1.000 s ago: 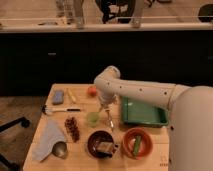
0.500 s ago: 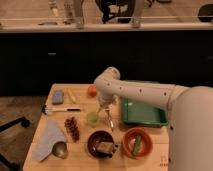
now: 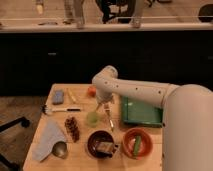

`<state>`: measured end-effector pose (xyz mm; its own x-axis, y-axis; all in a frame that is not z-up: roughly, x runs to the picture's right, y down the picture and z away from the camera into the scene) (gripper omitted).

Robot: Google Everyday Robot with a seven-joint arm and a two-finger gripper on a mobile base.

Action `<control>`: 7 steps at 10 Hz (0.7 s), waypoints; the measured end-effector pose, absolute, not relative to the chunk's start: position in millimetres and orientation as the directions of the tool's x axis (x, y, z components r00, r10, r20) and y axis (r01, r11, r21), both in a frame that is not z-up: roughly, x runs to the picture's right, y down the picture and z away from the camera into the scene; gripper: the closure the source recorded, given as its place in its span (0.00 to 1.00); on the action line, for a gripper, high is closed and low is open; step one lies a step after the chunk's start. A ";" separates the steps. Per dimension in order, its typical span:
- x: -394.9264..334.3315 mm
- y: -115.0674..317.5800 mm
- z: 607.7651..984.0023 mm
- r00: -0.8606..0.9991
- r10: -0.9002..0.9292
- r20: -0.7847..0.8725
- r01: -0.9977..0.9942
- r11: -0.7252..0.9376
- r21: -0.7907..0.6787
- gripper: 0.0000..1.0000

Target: Place fork in tray

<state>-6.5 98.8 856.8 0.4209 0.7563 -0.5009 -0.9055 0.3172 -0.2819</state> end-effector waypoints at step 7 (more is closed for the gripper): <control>-23.1 104.3 896.6 0.427 0.716 -0.552 -0.904 0.324 -0.279 0.20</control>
